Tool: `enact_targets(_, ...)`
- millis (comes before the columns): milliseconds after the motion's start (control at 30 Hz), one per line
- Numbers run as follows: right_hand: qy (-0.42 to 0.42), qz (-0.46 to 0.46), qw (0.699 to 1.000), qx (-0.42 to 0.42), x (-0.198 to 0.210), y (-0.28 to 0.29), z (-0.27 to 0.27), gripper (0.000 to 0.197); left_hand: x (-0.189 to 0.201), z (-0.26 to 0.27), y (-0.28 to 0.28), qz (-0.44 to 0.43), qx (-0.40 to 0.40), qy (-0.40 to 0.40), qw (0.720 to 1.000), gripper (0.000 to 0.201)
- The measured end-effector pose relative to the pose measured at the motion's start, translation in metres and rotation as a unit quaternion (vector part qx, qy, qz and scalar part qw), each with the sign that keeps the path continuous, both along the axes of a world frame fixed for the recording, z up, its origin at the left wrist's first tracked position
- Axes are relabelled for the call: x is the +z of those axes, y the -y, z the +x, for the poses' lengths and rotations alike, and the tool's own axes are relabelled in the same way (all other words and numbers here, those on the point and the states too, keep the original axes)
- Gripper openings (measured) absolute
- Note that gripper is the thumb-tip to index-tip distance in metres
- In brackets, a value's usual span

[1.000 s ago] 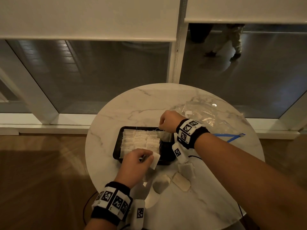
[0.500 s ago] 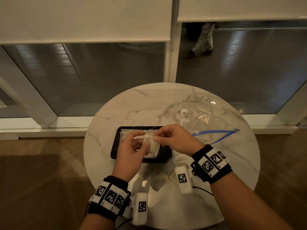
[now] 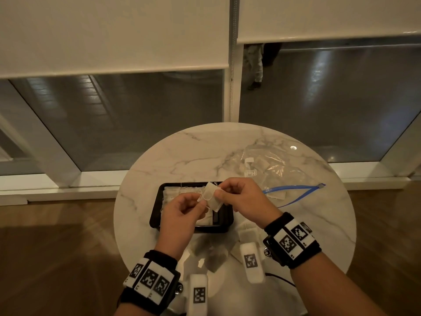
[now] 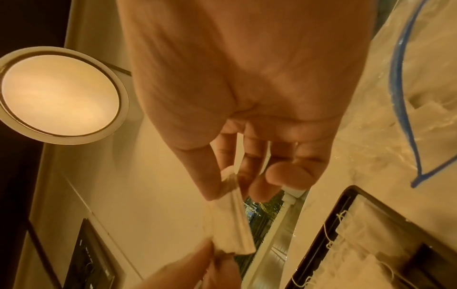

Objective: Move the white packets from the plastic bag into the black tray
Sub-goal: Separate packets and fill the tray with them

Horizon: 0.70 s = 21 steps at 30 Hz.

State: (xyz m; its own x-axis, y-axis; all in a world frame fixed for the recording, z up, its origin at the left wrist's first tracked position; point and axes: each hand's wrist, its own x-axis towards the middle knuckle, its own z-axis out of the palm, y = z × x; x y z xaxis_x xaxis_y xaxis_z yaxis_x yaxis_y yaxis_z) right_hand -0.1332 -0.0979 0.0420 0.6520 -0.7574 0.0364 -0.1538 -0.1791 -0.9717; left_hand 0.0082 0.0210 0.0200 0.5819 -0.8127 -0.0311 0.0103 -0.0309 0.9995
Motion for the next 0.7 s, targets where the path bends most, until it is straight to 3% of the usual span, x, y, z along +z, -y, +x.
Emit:
enact_targets(67, -0.034, -0.028, 0.999, -0.023, 0.0, 0.01, 0.002, 0.006, -0.004, 0.002, 0.0, 0.048, 0.02, 0.069, 0.996, 0.013)
enact_targets(100, -0.075, -0.06, 0.995, -0.032, -0.001, 0.017, 0.003, 0.008, -0.007, 0.005, 0.001, 0.092, 0.028, 0.153, 0.984, 0.013)
enact_targets(167, -0.187, -0.121, 0.975, -0.008, -0.001, 0.027, 0.005, 0.012, -0.01, 0.012, 0.001, 0.184, 0.023, 0.331, 0.925, 0.017)
enact_targets(200, -0.228, -0.134, 0.964, 0.015, -0.001, 0.032, 0.008, 0.012, -0.011, 0.015, 0.004, 0.215, 0.013, 0.381, 0.899, 0.021)
enact_targets(333, -0.315, -0.153, 0.936, 0.047, -0.008, 0.047, 0.024, 0.005, -0.009, 0.021, 0.016, 0.336, -0.094, 0.397, 0.849, 0.036)
enact_targets(500, -0.404, -0.184, 0.893, 0.078, -0.015, 0.064, 0.046, 0.019, -0.017, 0.004, 0.031, 0.419, -0.23, 0.398, 0.783, 0.05)
enact_targets(600, -0.456, -0.193, 0.864, 0.09, -0.02, 0.071, 0.057, 0.02, -0.023, -0.01, 0.038, 0.432, -0.246, 0.43, 0.753, 0.055)
enact_targets(700, -0.495, -0.207, 0.838, 0.101, -0.023, 0.076, 0.064, 0.018, -0.033, -0.018, 0.04, 0.437, -0.238, 0.431, 0.752, 0.056)
